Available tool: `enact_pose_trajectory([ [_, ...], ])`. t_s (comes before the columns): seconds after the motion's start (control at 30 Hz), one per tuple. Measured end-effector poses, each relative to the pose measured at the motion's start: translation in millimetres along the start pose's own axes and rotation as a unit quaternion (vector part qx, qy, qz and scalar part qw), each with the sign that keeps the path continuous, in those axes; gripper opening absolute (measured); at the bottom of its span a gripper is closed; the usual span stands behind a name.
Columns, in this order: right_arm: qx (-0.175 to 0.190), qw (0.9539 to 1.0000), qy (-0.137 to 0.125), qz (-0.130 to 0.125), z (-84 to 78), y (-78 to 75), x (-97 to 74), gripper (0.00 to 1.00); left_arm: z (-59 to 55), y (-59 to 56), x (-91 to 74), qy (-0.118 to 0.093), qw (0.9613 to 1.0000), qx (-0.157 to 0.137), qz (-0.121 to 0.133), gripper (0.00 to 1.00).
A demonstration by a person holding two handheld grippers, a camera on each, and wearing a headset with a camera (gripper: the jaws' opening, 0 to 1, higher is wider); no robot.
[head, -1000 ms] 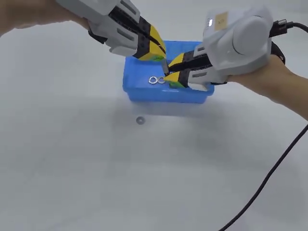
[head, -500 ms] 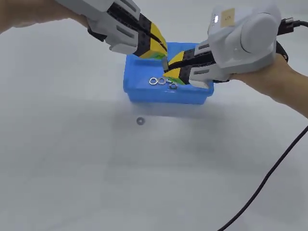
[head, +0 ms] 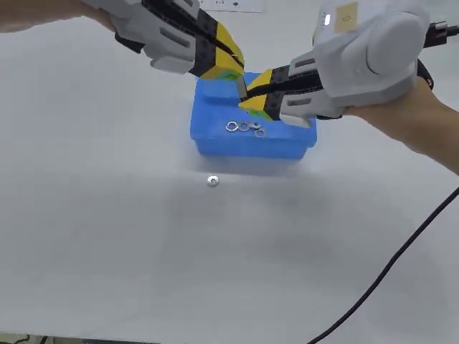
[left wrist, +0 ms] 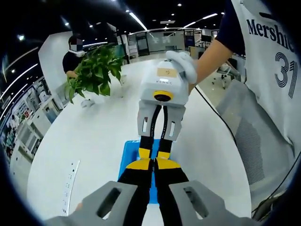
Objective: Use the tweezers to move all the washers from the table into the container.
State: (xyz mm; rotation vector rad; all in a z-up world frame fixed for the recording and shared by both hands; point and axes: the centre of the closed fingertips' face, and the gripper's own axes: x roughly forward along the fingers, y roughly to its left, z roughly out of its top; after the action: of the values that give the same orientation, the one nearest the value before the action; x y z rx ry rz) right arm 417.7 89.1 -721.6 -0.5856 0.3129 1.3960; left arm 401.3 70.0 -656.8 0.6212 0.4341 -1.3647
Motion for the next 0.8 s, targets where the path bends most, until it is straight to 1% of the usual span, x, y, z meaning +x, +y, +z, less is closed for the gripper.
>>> enact_pose_trajectory([
  [0.03, -0.001, 1.0000, 0.000, 0.000, 0.2, -1.4, 1.2, 0.08, 1.4, -2.3, -2.6, 0.000, 1.0000, 0.002, 0.002, 0.05],
  [0.1, -0.017, 0.9999, -0.003, -0.004, 7.8, 2.7, -0.5, 0.08, 5.0, -7.2, -9.2, 0.000, 1.0000, 0.005, 0.006, 0.05],
  [0.2, -0.025, 0.9996, -0.007, -0.008, 16.9, 9.3, -3.1, 0.09, 9.3, -14.5, -17.7, 0.000, 0.9999, 0.008, 0.012, 0.05],
  [0.4, -0.035, 0.9992, -0.016, -0.007, 35.3, 30.8, -10.0, 0.10, 16.5, -33.7, -31.5, 0.004, 0.9997, 0.014, 0.020, 0.05],
  [0.5, -0.038, 0.9990, -0.021, -0.007, 42.5, 41.7, -13.3, 0.10, 20.2, -45.9, -38.6, 0.001, 0.9996, 0.014, 0.024, 0.05],
  [0.63, -0.046, 0.9987, -0.023, 0.002, 48.2, 61.8, -13.8, 0.10, 18.2, -61.3, -44.8, -0.001, 0.9997, 0.007, 0.024, 0.05],
  [0.7, -0.046, 0.9986, -0.024, 0.005, 49.2, 67.6, -12.7, 0.10, 17.0, -65.3, -45.8, -0.001, 0.9997, 0.002, 0.023, 0.05],
  [0.73, -0.048, 0.9986, -0.022, 0.007, 49.6, 73.0, -11.2, 0.10, 15.1, -70.2, -45.8, 0.000, 0.9997, 0.000, 0.023, 0.05],
  [0.8, -0.046, 0.9986, -0.021, 0.010, 49.5, 79.2, -10.0, 0.10, 13.2, -75.2, -46.1, 0.002, 0.9997, -0.004, 0.022, 0.05],
])
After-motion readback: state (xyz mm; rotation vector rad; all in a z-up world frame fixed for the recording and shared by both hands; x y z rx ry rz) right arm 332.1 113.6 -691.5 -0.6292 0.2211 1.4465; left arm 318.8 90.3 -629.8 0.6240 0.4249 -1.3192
